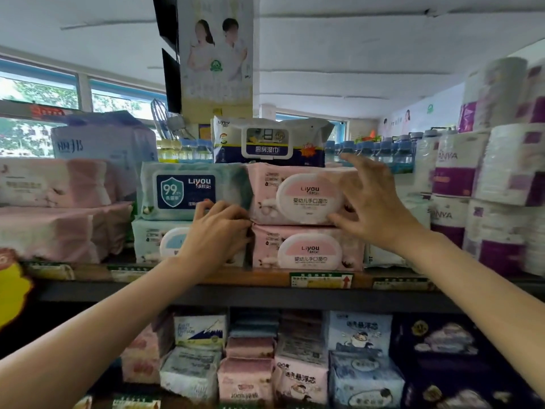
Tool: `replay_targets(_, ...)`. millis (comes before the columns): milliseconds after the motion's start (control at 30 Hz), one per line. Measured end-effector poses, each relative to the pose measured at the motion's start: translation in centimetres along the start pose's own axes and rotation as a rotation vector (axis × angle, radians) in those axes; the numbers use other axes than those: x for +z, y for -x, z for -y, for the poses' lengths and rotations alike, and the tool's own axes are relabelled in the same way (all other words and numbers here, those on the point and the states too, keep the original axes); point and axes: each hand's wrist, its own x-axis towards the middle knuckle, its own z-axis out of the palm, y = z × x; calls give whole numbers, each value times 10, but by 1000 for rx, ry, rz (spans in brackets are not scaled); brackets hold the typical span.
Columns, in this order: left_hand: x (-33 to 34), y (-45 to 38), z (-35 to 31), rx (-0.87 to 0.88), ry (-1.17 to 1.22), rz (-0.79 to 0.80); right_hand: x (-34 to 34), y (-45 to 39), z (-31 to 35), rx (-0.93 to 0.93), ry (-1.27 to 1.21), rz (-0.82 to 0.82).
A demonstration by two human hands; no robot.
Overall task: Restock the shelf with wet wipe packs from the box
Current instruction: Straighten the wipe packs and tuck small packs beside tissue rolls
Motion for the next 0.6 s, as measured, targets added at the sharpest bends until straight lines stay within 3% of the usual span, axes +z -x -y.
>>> replay_targets(200,-4,-8,-12,-266,122,105,27,-6,31,-186,150,-22)
replay_targets(433,-12,-20,-12,-395,278,274,26,-18,44,-102,206,-41)
replay_targets(600,-15,-24,-33,-438,123,251,16,-20,48,-144,240,-1)
